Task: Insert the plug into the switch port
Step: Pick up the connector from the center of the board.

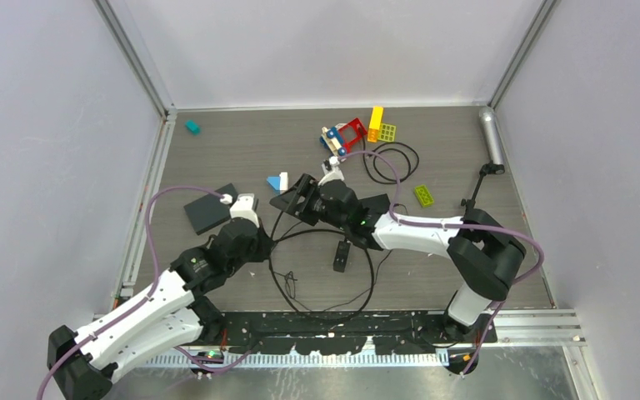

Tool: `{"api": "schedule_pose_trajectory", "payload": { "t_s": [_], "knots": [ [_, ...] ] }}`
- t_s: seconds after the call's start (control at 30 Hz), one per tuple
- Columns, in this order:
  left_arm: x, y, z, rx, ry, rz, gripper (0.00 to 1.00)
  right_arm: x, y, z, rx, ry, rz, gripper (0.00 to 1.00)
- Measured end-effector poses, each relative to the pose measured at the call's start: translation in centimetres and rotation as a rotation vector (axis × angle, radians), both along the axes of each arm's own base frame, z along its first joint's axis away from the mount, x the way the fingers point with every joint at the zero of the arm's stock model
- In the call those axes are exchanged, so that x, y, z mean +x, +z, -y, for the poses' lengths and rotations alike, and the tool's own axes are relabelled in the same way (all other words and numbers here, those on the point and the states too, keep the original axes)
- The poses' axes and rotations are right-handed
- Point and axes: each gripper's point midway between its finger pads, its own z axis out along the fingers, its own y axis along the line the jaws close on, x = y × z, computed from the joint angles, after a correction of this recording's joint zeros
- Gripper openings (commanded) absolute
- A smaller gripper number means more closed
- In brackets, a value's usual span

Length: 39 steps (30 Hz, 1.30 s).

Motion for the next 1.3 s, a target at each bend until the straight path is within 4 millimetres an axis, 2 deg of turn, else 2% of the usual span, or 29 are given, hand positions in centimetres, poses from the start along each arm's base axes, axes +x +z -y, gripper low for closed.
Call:
{"api": "schedule_pose_trajectory", "payload": {
  "t_s": [0.2,0.27,0.33,0.43,0.5,0.6,0.63,0.73,0.77,0.83,0.97,1.07,1.13,1.23,1.3],
  "knots": [
    [0.4,0.2,-0.4,0.009,0.027,0.018,0.0,-1.0,-2.5,0.0,-0.139,-0.011,-0.049,0.64],
    [0.5,0.2,-0.4,0.011,0.03,0.02,0.0,-1.0,-2.9,-0.1,-0.169,-0.014,-0.05,0.59],
    [0.6,0.1,-0.3,0.014,0.029,0.017,0.0,-0.9,-3.3,-0.5,-0.19,-0.01,-0.052,0.5],
    [0.6,0.0,-0.2,0.014,0.026,0.014,0.0,-0.4,-4.1,-1.4,-0.216,0.0,-0.053,0.31],
    [0.6,0.0,-0.2,0.012,0.024,0.015,0.0,0.0,-4.6,-2.1,-0.229,0.008,-0.053,0.27],
    [0.5,0.4,-0.1,-0.001,0.017,0.025,0.01,0.1,-5.5,-2.2,-0.257,0.015,-0.056,0.03],
    [0.4,0.6,0.0,-0.011,0.009,0.029,0.09,0.1,-5.5,-2.2,-0.259,0.016,-0.056,0.01],
    [0.1,1.2,0.0,-0.027,-0.012,0.049,0.44,0.3,-4.9,-2.3,-0.266,0.029,-0.015,0.01],
    [0.0,1.7,0.1,-0.044,-0.019,0.062,0.5,0.3,-4.9,-2.1,-0.281,0.037,0.003,0.0],
    [-0.2,3.0,0.3,-0.088,-0.036,0.1,0.57,0.6,-5.1,-1.2,-0.314,0.052,0.038,0.01],
    [-1.0,5.9,0.4,-0.185,-0.069,0.173,0.59,1.0,-5.6,2.3,-0.373,0.128,0.112,0.01],
    [-1.8,8.7,0.2,-0.263,-0.092,0.239,0.58,0.2,-5.2,4.7,-0.411,0.258,0.214,0.01],
    [-2.3,11.0,0.0,-0.318,-0.101,0.292,0.55,-1.4,-4.3,5.3,-0.425,0.398,0.316,0.0],
    [-3.1,14.0,-0.1,-0.386,-0.133,0.357,0.5,-5.6,-2.0,5.1,-0.409,0.636,0.514,0.0],
    [-3.6,14.9,0.2,-0.409,-0.173,0.388,0.5,-8.0,-0.3,5.2,-0.382,0.751,0.644,0.0]
  ]
}}
